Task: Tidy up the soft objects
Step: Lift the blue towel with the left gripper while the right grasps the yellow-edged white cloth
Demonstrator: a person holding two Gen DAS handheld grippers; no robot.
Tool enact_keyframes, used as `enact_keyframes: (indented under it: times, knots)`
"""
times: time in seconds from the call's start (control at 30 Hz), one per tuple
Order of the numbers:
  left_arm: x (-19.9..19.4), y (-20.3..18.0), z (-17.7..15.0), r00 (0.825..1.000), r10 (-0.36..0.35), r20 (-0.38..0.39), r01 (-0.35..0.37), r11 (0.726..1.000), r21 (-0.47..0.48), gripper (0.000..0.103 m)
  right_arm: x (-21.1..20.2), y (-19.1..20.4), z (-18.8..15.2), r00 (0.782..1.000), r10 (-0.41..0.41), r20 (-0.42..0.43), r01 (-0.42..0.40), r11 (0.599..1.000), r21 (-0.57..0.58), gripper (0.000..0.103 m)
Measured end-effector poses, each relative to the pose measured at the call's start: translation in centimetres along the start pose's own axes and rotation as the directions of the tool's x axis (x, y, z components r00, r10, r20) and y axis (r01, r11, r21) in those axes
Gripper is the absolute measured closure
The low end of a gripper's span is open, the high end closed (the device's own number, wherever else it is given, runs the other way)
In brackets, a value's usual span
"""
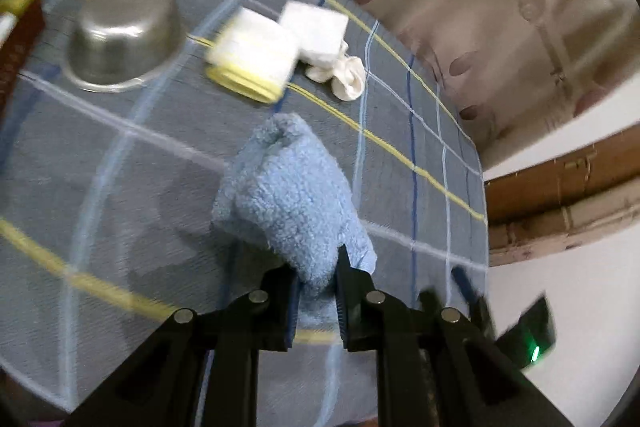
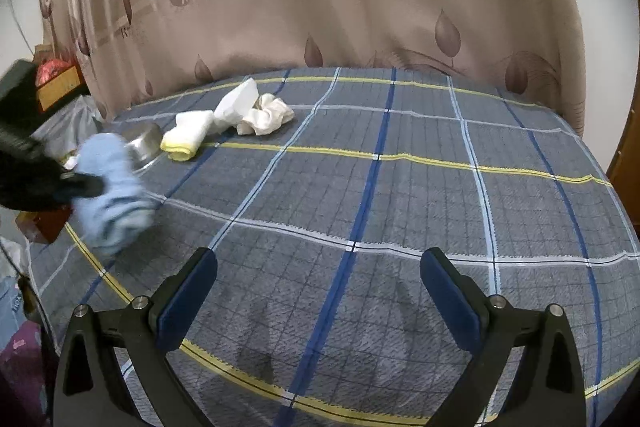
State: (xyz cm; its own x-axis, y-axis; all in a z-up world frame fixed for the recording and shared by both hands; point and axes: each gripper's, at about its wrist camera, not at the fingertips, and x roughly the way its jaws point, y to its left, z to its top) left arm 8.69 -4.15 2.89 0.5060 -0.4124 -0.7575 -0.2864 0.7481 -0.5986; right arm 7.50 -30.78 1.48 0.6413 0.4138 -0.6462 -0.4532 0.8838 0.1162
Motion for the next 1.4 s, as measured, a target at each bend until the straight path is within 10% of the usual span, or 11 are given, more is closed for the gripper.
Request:
enact_keyframes:
  times: [0.17,0.5,1.07,1.2,1.4]
  knots:
    - [-4.3,2.8,-2.6,0.998,0.042,0.055,-0.045,0.997,0.064,0.088,0.4,0.5,0.5,0.999,0.017,-0.038,-0.017,1.0,0.003,0.002]
    - [-9.8,6.0,-4.0,0.992,0.027,0.124,-0.041,0.993,0.113,0.088,6.0,9.3,8.7,0.931,0.36,-0.053,-0.352,0.928,0.123,0.002]
    - [-14.4,11.7,-2.1,0.98,0.015,0.2,-0.027,0.998,0.056,0.087,18.7,13.8,12.6,0.925,0.335,-0.178,-0.285,0.923,0.257,0.004]
    - [-14.7,12.7,-1.9,0.98,0.016,0.198,-0.025,0.999,0.042,0.087,20.3,14.7,12.2,0.92,0.319,-0.229,-0.261,0.932,0.253,0.057]
    - [-15.5,13.5,-1.7,0.977,0.02,0.21,-0.024,1.0,0.018,0.087,18.5,15.9,11.8,0.92,0.333,-0.209,-0.295,0.936,0.19,0.084]
